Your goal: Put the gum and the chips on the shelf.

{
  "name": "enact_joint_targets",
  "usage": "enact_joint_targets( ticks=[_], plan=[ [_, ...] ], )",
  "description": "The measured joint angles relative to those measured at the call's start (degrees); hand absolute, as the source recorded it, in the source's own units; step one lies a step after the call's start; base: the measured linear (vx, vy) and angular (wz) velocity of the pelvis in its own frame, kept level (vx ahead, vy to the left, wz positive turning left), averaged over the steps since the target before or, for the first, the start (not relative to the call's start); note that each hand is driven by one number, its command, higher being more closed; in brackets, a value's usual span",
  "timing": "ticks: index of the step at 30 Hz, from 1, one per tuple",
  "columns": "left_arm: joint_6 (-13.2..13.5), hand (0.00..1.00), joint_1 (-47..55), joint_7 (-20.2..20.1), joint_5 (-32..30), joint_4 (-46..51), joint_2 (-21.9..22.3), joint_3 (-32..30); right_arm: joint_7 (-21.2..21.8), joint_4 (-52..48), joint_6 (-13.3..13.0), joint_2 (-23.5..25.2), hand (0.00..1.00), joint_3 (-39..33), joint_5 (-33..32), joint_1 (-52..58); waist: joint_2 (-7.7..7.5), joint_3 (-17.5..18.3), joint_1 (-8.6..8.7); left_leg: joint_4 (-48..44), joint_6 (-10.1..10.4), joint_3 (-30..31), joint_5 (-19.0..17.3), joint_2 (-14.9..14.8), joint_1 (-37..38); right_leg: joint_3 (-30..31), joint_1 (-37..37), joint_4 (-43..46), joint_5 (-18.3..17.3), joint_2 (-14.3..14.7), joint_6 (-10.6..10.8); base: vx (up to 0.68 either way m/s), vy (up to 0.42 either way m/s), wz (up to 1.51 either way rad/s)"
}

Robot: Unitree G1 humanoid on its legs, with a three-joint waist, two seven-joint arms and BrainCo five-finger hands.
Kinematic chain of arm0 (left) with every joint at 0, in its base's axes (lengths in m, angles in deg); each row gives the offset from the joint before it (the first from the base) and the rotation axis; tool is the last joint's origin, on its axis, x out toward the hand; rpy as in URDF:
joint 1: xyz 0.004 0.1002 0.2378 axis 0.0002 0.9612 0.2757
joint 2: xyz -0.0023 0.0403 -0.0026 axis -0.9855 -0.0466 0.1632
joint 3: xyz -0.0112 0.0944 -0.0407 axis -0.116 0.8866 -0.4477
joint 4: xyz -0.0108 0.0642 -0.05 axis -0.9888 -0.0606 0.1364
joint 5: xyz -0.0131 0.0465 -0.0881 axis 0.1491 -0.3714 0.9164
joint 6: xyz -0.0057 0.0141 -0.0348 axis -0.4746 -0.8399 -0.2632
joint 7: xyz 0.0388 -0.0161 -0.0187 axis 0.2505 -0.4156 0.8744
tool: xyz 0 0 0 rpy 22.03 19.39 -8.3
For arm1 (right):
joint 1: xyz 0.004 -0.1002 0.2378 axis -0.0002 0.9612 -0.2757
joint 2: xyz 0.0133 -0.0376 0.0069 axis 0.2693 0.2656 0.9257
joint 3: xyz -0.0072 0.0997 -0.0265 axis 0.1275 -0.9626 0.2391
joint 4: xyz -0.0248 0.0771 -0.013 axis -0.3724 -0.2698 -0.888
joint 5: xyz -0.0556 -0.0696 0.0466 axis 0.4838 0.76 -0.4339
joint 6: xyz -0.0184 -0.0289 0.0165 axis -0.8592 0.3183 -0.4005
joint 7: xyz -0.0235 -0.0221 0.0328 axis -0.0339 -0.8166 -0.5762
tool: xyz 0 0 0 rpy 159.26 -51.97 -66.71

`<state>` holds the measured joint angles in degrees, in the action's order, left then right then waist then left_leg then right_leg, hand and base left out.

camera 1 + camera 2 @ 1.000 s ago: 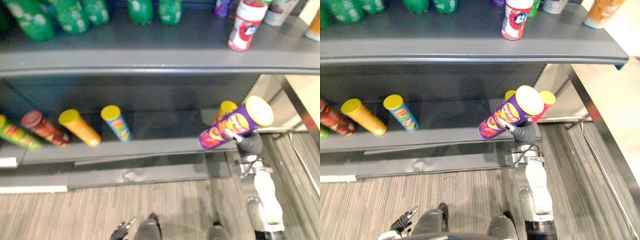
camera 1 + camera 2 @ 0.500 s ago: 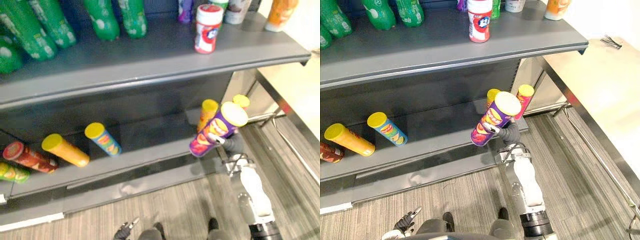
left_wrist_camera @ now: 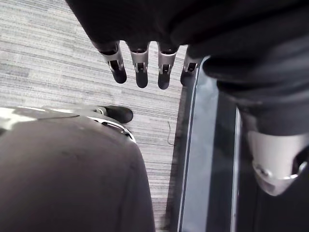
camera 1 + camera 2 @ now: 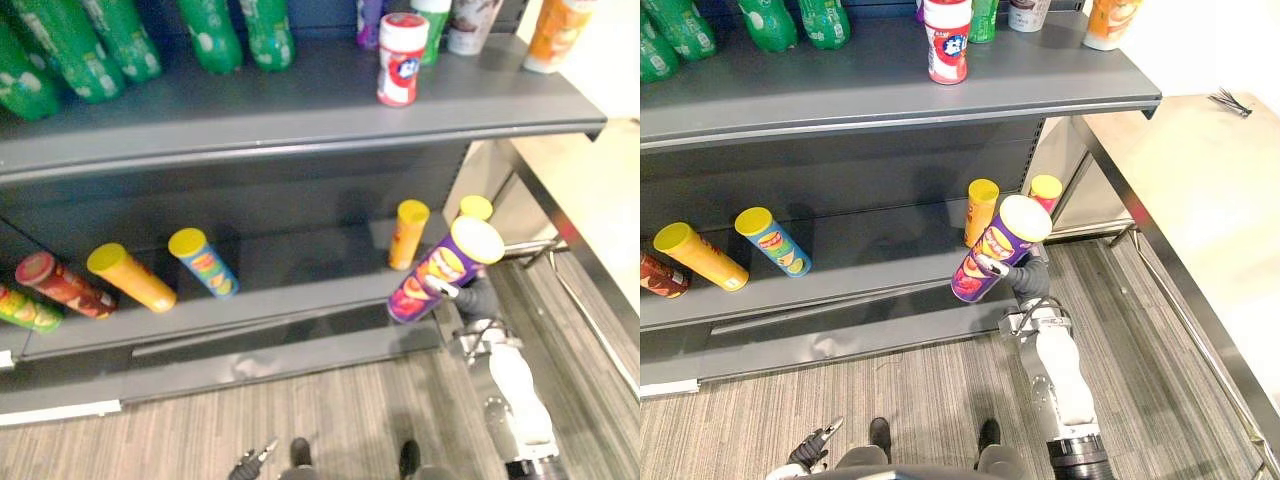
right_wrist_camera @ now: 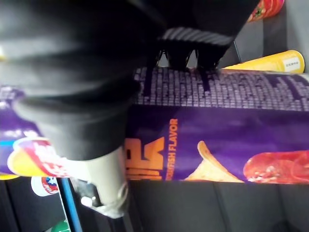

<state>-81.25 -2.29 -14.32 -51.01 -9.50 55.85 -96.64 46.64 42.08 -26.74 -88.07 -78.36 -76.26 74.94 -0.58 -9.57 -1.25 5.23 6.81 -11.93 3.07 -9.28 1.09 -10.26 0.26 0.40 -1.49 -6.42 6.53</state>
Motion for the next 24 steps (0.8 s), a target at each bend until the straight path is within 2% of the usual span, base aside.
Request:
enact_joint_targets(
  ticks=[6,9,14,16,18,24],
  plan=[
    [0.32,0.00,-0.70,3.19,-0.08,3.96,0.24,2.34,-0.48,4.06,-0.03,0.25,1.00,4.74,5.07,-1.07,0.03,-0.01,-0.52,-1.30,-0.11,2.90,0.00,1.07,-2.66,-2.18,0.32,-0.15,0.12,-0.99,0.19,0.05,0.011,0.22],
    [0.95,0.00,-1.95,4.40,-0.01,8.45,2.16,4.92,-2.47,9.07,0.07,0.73,1.00,6.47,6.78,-5.49,0.51,-1.14,-0.77,-4.93,-0.35,5.07,-0.18,1.77,-5.68,-3.20,1.28,1.60,0.00,-2.08,0.12,-0.03,0.027,0.32],
    [2.41,0.00,-4.01,6.32,0.73,16.99,4.46,8.30,-6.88,13.76,-0.06,3.06,1.00,6.74,11.24,-14.99,1.76,-5.50,-1.49,-10.44,-0.64,8.05,-2.00,2.35,-11.72,-3.51,8.78,13.16,-4.91,-4.11,0.22,-0.15,0.020,0.21],
    [2.79,0.00,-3.91,7.24,1.04,19.92,4.61,8.66,-8.84,16.30,-0.04,3.71,1.00,6.72,11.73,-17.15,2.07,-6.94,-2.44,-11.05,-0.52,8.34,-1.93,2.60,-12.57,-3.45,10.56,16.13,-6.15,-4.84,0.17,-0.14,-0.015,0.17],
    [2.96,0.00,-3.84,8.90,1.09,23.57,4.59,8.81,-11.24,17.10,-0.02,3.83,1.00,6.68,14.15,-18.70,2.89,-8.24,-3.52,-11.55,-0.28,9.81,-1.50,3.10,-14.48,-4.33,12.75,19.22,-7.72,-5.82,0.24,-0.14,-0.033,0.27],
    [3.13,0.00,-3.95,10.49,1.41,29.43,4.53,9.66,-16.69,21.61,0.00,6.06,1.00,4.35,18.74,-27.78,3.68,-11.26,-4.21,-11.27,0.11,12.56,0.79,3.97,-17.35,-6.21,16.59,24.76,-9.49,-7.62,-0.78,-0.05,-0.042,0.26]
  ],
)
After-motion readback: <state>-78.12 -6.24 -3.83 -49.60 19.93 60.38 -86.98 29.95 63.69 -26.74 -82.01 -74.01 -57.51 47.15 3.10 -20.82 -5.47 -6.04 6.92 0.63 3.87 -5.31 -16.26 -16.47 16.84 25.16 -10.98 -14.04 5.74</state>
